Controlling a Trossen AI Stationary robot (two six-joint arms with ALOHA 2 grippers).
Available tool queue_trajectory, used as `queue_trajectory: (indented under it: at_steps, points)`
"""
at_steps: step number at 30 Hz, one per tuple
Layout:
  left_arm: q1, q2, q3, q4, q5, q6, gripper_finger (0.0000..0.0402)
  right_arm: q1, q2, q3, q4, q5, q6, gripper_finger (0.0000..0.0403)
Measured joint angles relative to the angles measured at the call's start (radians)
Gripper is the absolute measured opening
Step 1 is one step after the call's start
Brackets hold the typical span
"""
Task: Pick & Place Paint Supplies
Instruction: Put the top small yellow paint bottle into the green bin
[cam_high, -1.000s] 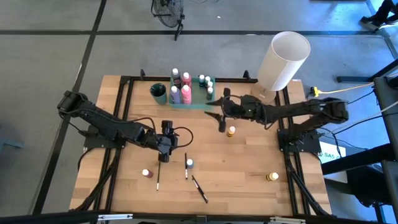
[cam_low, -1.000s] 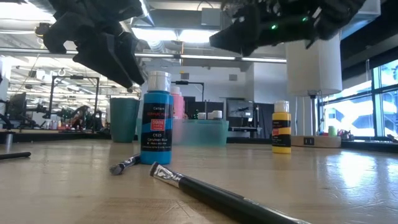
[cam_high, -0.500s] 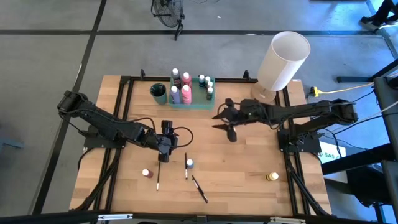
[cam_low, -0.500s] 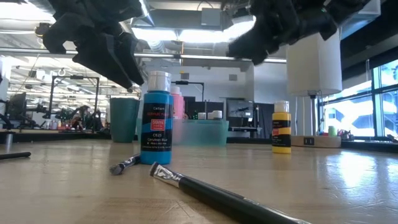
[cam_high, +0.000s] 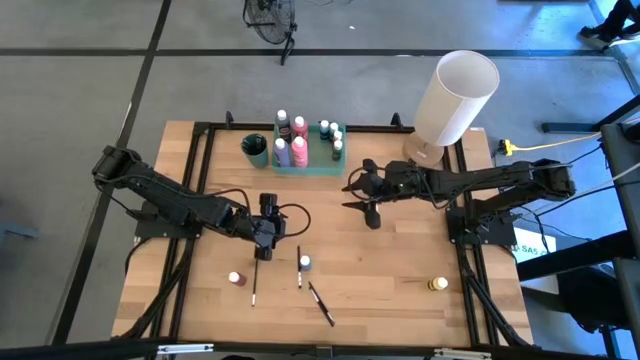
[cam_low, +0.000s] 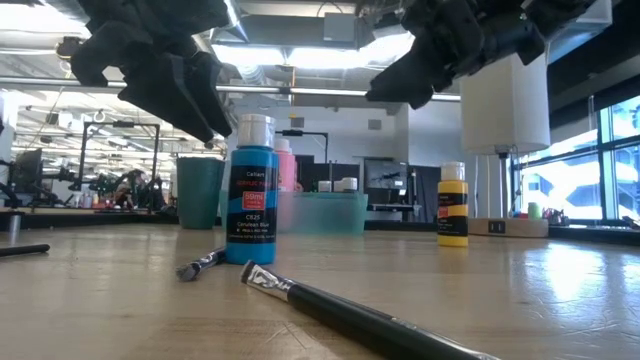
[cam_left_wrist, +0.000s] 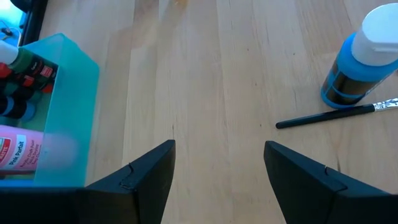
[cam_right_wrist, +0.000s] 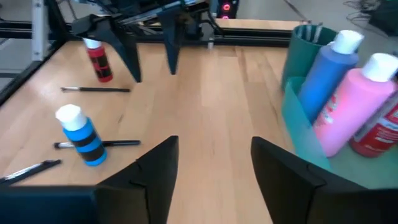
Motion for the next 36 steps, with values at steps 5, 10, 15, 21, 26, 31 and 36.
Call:
queue_trajectory:
  at_steps: [5, 10, 15, 21, 26, 31, 36]
  points:
    - [0.000, 0.000, 0.000, 0.000, 0.000, 0.000, 0.0242, 0.000, 0.000, 0.000, 0.002, 0.023, -0.003, 0.0241]
    - [0.000, 0.000, 0.000, 0.000, 0.000, 0.000, 0.0242, -0.001, 0.000, 0.000, 0.011, 0.023, -0.002, 0.0280]
    - [0.000, 0.000, 0.000, 0.000, 0.000, -0.001, 0.0242, 0.000, -0.023, 0.000, -0.008, 0.022, -0.023, 0.0297]
    - [0.000, 0.000, 0.000, -0.003, 0.000, -0.001, 0.0242, -0.001, -0.144, 0.001, -0.198, 0.022, 0.006, 0.0298]
    - [0.000, 0.000, 0.000, -0.008, 0.000, -0.002, 0.0242, -0.001, -0.233, 0.002, -0.435, 0.019, 0.194, 0.0298]
    - [0.000, 0.000, 0.000, -0.007, 0.000, -0.009, 0.0242, 0.009, -0.238, -0.019, -0.536, 0.019, 0.291, 0.0298]
    - [0.000, 0.000, 0.000, -0.004, 0.000, -0.015, 0.0242, 0.020, -0.234, -0.032, -0.539, 0.019, 0.277, 0.0298]
